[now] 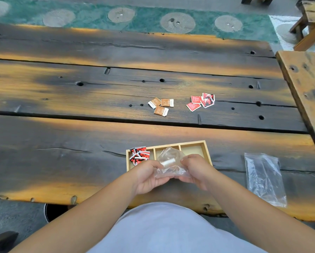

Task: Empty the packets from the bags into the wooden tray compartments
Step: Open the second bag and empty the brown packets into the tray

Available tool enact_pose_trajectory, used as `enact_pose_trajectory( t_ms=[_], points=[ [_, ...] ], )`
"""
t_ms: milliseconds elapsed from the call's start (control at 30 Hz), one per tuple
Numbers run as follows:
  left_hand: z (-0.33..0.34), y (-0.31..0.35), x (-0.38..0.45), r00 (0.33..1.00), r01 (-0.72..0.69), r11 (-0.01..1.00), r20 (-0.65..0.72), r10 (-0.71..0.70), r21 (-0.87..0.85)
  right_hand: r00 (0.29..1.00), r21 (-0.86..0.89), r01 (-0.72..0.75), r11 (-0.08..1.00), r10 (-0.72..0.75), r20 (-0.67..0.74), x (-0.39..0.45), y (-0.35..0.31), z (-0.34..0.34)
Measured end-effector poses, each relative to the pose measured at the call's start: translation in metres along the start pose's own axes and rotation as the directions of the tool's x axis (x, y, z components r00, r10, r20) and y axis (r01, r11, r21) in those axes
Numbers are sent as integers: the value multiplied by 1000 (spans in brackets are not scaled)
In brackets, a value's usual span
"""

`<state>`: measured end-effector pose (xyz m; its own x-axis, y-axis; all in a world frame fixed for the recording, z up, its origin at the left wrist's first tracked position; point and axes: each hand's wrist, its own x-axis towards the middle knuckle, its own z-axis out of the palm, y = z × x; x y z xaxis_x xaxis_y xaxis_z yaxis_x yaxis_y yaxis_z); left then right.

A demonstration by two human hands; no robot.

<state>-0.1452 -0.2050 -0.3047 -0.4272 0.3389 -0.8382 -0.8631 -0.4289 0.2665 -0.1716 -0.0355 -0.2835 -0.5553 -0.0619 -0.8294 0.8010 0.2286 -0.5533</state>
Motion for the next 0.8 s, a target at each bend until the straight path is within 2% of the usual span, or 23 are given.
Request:
enact_pose_trajectory(
  t_ms=[133, 300, 600, 800],
  points=[
    [3, 6, -5, 1000, -10, 999, -2, 10, -52, 1000, -4, -4, 1000, 3, -24, 0, -5, -1],
    [7, 7, -12, 1000, -4, 1000, -30, 4, -1, 999, 21, -26, 999, 27, -42, -5, -8, -3],
    [10, -3, -30, 997, -76, 996, -13, 77, 45, 996, -47, 85, 995, -86, -19, -27, -5, -5],
    [14, -9, -42, 995, -100, 994, 6, 100, 52, 994, -12, 109, 994, -109, -26, -39, 3, -6]
  ],
)
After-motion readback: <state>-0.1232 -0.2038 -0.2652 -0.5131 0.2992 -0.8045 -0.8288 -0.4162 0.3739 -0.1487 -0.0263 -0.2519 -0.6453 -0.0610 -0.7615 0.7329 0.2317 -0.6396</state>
